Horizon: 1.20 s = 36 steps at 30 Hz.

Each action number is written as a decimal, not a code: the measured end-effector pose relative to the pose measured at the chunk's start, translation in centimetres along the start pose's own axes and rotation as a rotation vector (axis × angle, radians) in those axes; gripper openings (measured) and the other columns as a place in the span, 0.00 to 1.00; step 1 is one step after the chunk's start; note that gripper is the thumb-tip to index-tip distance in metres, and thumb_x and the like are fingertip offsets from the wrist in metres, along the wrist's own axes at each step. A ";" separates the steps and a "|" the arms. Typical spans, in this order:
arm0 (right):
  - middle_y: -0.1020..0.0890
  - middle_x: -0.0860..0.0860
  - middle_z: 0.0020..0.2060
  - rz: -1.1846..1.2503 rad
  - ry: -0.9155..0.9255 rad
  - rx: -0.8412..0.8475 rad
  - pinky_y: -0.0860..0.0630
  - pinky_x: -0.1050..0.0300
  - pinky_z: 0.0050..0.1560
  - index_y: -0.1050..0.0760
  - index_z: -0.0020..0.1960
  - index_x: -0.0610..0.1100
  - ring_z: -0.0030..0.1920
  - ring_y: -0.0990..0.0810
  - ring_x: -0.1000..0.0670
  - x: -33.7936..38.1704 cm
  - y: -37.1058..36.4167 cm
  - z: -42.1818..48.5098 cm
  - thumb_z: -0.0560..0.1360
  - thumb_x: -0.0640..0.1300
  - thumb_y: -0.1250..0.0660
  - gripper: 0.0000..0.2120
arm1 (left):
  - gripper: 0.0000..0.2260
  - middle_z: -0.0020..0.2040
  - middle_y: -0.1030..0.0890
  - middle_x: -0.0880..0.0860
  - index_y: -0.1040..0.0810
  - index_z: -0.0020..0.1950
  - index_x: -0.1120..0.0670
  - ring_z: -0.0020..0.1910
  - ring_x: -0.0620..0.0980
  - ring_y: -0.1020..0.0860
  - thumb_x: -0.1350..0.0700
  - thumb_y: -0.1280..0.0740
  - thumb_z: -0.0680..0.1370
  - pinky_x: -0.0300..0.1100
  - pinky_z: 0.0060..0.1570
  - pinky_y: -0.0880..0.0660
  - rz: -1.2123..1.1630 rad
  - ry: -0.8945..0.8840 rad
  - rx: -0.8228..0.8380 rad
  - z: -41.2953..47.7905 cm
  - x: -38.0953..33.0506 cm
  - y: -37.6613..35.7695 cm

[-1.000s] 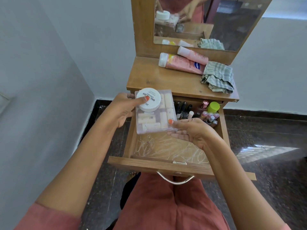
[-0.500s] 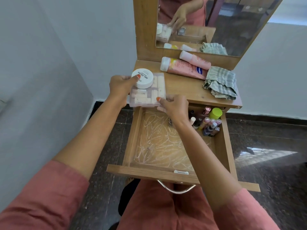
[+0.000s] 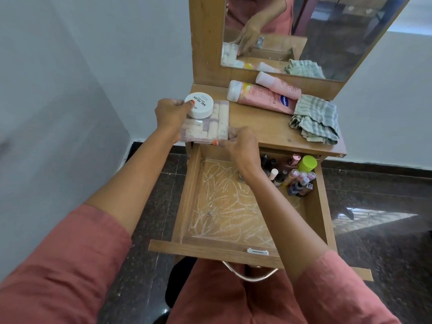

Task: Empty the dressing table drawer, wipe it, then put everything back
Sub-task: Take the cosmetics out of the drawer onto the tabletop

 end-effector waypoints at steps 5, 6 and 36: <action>0.18 0.42 0.45 -0.072 0.001 -0.025 0.20 0.47 0.45 0.19 0.45 0.41 0.43 0.18 0.47 -1.1 -0.7 1.6 0.68 0.44 0.27 0.08 | 0.12 0.58 0.20 0.56 0.22 0.56 0.61 0.46 0.47 0.24 0.57 0.32 0.75 0.30 0.35 0.28 0.022 -0.019 0.003 0.5 0.1 0.1; 0.18 0.42 0.45 -0.081 0.005 -0.023 0.20 0.47 0.45 0.19 0.45 0.40 0.43 0.18 0.47 -1.2 -0.8 1.8 0.68 0.44 0.27 0.09 | 0.12 0.58 0.20 0.56 0.22 0.56 0.61 0.47 0.47 0.24 0.57 0.33 0.76 0.29 0.35 0.28 0.024 -0.027 0.011 0.5 0.1 0.1; 0.21 0.46 0.47 -0.514 0.053 -0.175 0.39 0.57 0.34 0.23 0.49 0.41 0.41 0.26 0.48 0.8 -1.1 4.4 0.74 0.56 0.37 0.18 | 0.17 0.66 0.26 0.52 0.30 0.68 0.56 0.64 0.50 0.27 0.63 0.41 0.79 0.38 0.55 0.27 0.044 -0.101 0.164 3.5 0.4 -2.0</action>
Point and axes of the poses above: each hand's wrist, its own z-axis towards the middle knuckle, its own y-axis out of the back of the hand, x = y × z, the point moved 5 cm from there along z, towards the middle knuckle
